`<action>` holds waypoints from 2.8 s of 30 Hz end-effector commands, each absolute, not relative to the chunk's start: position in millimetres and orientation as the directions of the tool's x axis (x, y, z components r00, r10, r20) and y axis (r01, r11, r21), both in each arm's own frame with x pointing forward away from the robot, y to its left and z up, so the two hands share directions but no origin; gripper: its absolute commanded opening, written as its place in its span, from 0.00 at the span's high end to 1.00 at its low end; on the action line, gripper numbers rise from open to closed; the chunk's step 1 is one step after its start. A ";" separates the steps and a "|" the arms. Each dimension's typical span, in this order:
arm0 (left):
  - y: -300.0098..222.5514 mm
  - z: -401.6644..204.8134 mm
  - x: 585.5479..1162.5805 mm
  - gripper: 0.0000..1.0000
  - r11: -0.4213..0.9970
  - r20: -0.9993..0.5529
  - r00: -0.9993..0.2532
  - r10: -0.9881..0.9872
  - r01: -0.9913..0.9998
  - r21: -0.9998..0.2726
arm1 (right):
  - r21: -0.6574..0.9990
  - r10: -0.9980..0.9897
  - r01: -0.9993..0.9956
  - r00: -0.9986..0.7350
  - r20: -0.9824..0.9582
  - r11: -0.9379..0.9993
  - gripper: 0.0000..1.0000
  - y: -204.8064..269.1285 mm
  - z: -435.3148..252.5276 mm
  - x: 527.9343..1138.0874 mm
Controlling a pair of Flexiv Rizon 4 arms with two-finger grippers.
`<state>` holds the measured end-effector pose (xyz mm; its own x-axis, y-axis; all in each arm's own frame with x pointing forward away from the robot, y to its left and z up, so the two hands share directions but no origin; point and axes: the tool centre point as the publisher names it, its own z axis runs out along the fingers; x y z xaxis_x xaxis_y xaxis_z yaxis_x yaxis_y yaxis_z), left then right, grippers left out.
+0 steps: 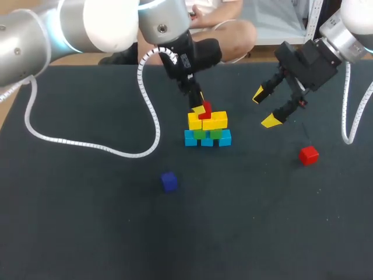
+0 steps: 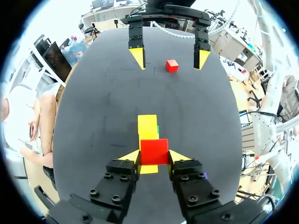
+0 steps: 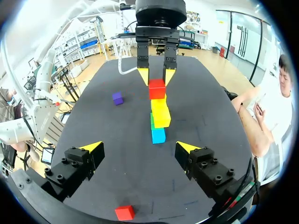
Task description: Place the blue cubes, place green cubes on the blue cubes, place the yellow cubes on the green cubes, then place the red cubes on the yellow cubes, and place purple cube on the red cubes.
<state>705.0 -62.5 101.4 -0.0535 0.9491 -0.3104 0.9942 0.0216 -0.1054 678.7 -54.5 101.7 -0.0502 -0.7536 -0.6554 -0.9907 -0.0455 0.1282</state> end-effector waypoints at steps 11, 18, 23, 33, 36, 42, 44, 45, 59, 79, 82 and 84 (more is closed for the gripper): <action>-63.9 95.8 708.8 1.00 0.023 -0.311 -0.062 0.948 0.991 -0.129 | 0.128 -0.753 -0.991 -0.050 -0.657 -0.046 0.00 -54.5 101.5 678.9; -63.2 95.4 709.5 1.00 0.026 -0.312 -0.066 0.948 0.991 -0.129 | 0.128 -0.753 -0.991 -0.050 -0.657 -0.046 0.00 -54.5 101.5 678.9; -63.3 94.6 709.6 1.00 0.027 -0.314 -0.067 0.947 0.991 -0.130 | 0.128 -0.753 -0.991 -0.050 -0.657 -0.046 0.00 -54.5 101.5 678.9; -62.7 94.3 708.1 1.00 0.032 -0.315 -0.072 0.946 0.991 -0.132 | 0.128 -0.753 -0.991 -0.050 -0.657 -0.046 0.00 -54.5 101.5 678.9; -62.8 94.4 707.9 1.00 0.031 -0.315 -0.071 0.946 0.991 -0.132 | 0.128 -0.753 -0.991 -0.050 -0.657 -0.046 0.00 -54.5 101.5 678.9; -63.2 93.8 707.9 1.00 0.031 -0.315 -0.072 0.946 0.990 -0.135 | 0.128 -0.753 -0.991 -0.050 -0.657 -0.046 0.00 -54.5 101.5 678.9; -63.8 93.6 708.3 1.00 0.029 -0.315 -0.071 0.946 0.990 -0.135 | 0.128 -0.753 -0.991 -0.050 -0.657 -0.046 0.00 -54.5 101.5 678.9; -64.2 93.6 708.5 1.00 0.028 -0.315 -0.070 0.946 0.990 -0.135 | 0.128 -0.753 -0.991 -0.050 -0.657 -0.046 0.00 -54.5 101.5 678.9; -65.5 94.6 708.8 1.00 0.028 -0.309 -0.070 0.949 0.990 -0.137 | 0.128 -0.753 -0.991 -0.050 -0.657 -0.046 0.00 -54.5 101.5 678.9; -62.1 102.7 704.4 0.53 0.046 -0.311 -0.081 0.947 0.992 -0.118 | 0.128 -0.753 -0.991 -0.050 -0.657 -0.046 0.00 -54.5 101.5 678.9; -62.7 108.8 702.1 0.36 0.046 -0.317 -0.073 0.946 0.995 -0.094 | 0.128 -0.753 -0.991 -0.050 -0.657 -0.046 0.00 -54.5 101.5 678.9; -63.3 113.6 700.5 0.13 0.037 -0.313 -0.058 0.948 0.997 -0.074 | 0.128 -0.753 -0.991 -0.050 -0.657 -0.046 0.00 -54.5 101.5 678.9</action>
